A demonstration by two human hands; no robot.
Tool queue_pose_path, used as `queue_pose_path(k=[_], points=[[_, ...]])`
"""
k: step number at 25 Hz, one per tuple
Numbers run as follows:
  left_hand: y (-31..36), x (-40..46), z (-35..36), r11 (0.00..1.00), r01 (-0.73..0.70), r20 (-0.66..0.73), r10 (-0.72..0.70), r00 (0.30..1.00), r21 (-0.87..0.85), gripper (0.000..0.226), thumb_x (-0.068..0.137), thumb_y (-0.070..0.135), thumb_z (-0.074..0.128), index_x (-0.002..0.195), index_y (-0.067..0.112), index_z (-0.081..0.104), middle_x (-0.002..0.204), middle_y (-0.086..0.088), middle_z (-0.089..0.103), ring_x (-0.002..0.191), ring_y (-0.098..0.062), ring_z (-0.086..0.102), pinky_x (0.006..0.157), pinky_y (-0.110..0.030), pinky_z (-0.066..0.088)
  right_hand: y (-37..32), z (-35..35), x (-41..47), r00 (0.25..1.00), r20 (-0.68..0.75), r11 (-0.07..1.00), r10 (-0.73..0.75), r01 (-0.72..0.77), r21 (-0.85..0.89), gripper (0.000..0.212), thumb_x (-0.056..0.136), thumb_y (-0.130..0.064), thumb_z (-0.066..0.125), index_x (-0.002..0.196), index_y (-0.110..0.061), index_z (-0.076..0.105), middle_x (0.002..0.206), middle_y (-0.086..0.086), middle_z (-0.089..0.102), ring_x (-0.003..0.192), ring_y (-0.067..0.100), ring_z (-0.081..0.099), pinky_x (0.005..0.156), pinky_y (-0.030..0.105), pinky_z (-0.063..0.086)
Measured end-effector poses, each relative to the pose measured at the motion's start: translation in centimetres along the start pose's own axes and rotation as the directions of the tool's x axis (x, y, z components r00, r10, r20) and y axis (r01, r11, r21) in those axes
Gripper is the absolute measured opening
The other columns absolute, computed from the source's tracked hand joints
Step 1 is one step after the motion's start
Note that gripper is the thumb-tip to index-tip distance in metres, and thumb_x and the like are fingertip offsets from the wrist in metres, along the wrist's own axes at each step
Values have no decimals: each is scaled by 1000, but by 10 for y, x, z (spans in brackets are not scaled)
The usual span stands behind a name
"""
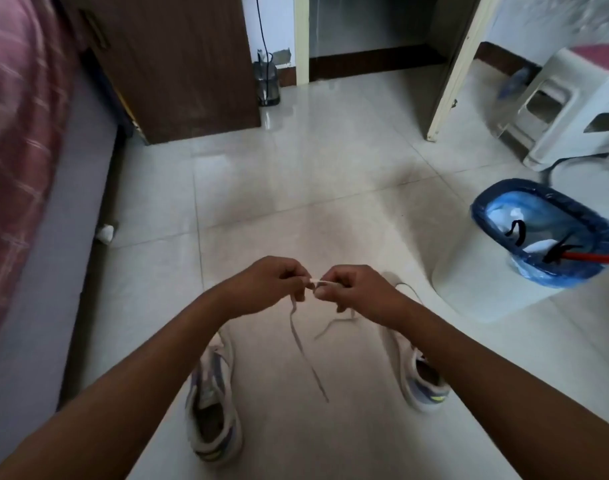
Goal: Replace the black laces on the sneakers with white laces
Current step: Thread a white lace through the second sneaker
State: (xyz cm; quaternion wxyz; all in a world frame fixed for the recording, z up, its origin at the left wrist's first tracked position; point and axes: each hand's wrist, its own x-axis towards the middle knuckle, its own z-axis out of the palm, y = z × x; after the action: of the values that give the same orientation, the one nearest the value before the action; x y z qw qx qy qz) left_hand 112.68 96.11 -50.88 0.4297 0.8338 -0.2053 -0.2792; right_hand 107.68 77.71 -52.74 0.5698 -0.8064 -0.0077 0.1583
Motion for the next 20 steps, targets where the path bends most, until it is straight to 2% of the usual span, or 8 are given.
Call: queue_pose_path(k=[3, 5, 7, 12, 14, 16, 18, 20], points=[[25, -31, -36, 984, 68, 25, -65, 998, -167, 17, 95, 14, 52, 86, 14, 67, 66, 1, 62, 59, -12, 61, 69, -27, 52, -40, -19, -5, 1000, 15, 996, -17, 16, 92, 18, 88, -28, 63, 75, -17, 69, 51, -13, 55, 49, 3, 49, 50, 11, 42], [42, -45, -56, 987, 85, 81, -74, 994, -138, 15, 94, 18, 54, 89, 13, 68, 66, 1, 62, 57, -13, 60, 66, -27, 53, -68, -31, -5, 999, 43, 990, -16, 10, 138, 20, 88, -29, 61, 76, -16, 70, 52, -5, 48, 54, 11, 46, 57, 17, 45], [59, -57, -75, 994, 80, 83, -74, 994, -72, 16, 94, 19, 55, 90, 14, 70, 65, 2, 65, 56, -14, 60, 60, -24, 53, -93, -45, -3, 998, 47, 994, -33, 28, 104, 20, 88, -27, 61, 77, -13, 69, 54, -3, 46, 56, 14, 45, 63, 22, 48], [84, -81, -118, 978, 27, -36, -35, 999, -207, 20, 96, 17, 51, 86, 10, 68, 59, 2, 57, 46, -12, 46, 50, -22, 46, -142, -82, -9, 943, 332, 997, 31, -51, 53, 23, 83, -31, 63, 84, -10, 71, 58, -1, 48, 57, 14, 49, 64, 24, 50], [81, -92, -133, 951, 58, -34, -72, 997, -303, 21, 96, 12, 49, 85, 7, 67, 66, -3, 59, 54, -14, 52, 57, -24, 48, -150, -93, -11, 957, 289, 992, 14, -50, 117, 24, 81, -30, 62, 84, -7, 70, 55, -1, 39, 54, 16, 41, 60, 24, 45], [77, -103, -145, 954, 142, -42, -159, 986, -265, 19, 95, 12, 51, 92, 7, 69, 85, -6, 68, 80, -18, 64, 77, -29, 49, -158, -99, -12, 973, 233, 989, -2, -32, 143, 23, 81, -26, 61, 83, -5, 68, 53, -1, 37, 54, 16, 38, 58, 25, 42], [80, -100, -142, 975, 200, -179, -215, 960, -99, 22, 95, 23, 52, 105, 13, 68, 106, -1, 69, 102, -14, 62, 85, -24, 45, -166, -93, -10, 963, 270, 990, -13, -27, 141, 22, 81, -26, 60, 84, -5, 67, 54, -1, 40, 53, 15, 39, 58, 25, 39], [101, -89, -126, 993, 84, -306, -104, 946, -78, 27, 96, 36, 48, 109, 20, 65, 107, 8, 67, 100, -3, 61, 86, -15, 40, -179, -75, -5, 941, 336, 995, -31, -2, 99, 20, 83, -28, 60, 81, -10, 69, 58, 0, 42, 54, 14, 41, 58, 24, 38]])
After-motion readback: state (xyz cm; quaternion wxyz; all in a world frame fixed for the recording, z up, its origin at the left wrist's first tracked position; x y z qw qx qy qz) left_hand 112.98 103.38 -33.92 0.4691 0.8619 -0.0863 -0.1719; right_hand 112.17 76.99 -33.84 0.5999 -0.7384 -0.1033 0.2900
